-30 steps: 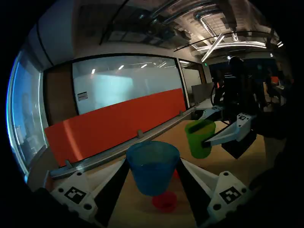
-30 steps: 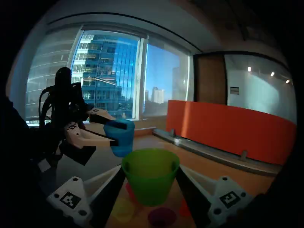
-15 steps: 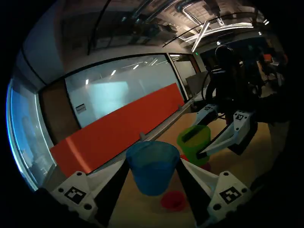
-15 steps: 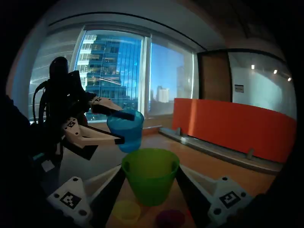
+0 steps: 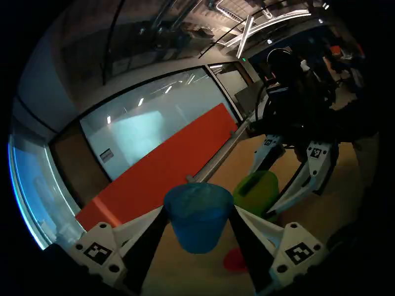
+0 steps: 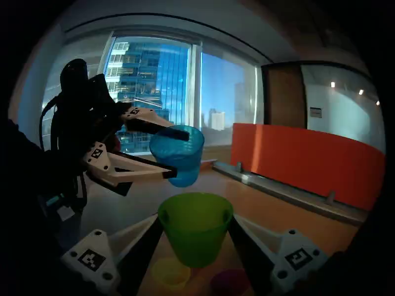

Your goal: Pour water

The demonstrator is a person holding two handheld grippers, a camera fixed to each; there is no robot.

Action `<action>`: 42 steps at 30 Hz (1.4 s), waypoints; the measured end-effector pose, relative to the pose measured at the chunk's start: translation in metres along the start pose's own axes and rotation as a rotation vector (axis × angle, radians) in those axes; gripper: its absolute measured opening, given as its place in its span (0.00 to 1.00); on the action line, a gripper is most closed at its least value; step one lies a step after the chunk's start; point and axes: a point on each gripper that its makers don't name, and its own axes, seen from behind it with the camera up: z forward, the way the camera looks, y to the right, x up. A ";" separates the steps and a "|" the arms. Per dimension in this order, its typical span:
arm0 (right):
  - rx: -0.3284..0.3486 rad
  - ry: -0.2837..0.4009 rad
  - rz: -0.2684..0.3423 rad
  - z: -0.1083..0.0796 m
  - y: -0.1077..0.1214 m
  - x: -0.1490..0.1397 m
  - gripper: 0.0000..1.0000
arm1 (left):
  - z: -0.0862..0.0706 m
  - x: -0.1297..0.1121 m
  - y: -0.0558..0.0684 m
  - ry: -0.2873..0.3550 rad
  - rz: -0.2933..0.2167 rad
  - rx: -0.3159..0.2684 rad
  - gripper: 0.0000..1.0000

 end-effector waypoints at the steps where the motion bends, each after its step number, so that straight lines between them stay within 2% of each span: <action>1: 0.003 0.001 0.001 0.001 -0.001 0.000 0.90 | 0.000 0.002 0.001 0.000 0.012 -0.001 0.85; 11: 0.022 0.002 0.000 0.006 -0.007 0.000 0.90 | 0.004 0.017 0.006 -0.004 0.144 0.006 0.85; 26: 0.031 0.013 0.008 0.009 -0.008 0.002 0.90 | 0.015 0.028 0.005 -0.010 0.290 0.020 0.85; 42: 0.030 0.021 0.006 0.008 -0.009 0.006 0.90 | 0.018 0.040 0.003 -0.008 0.447 0.041 0.85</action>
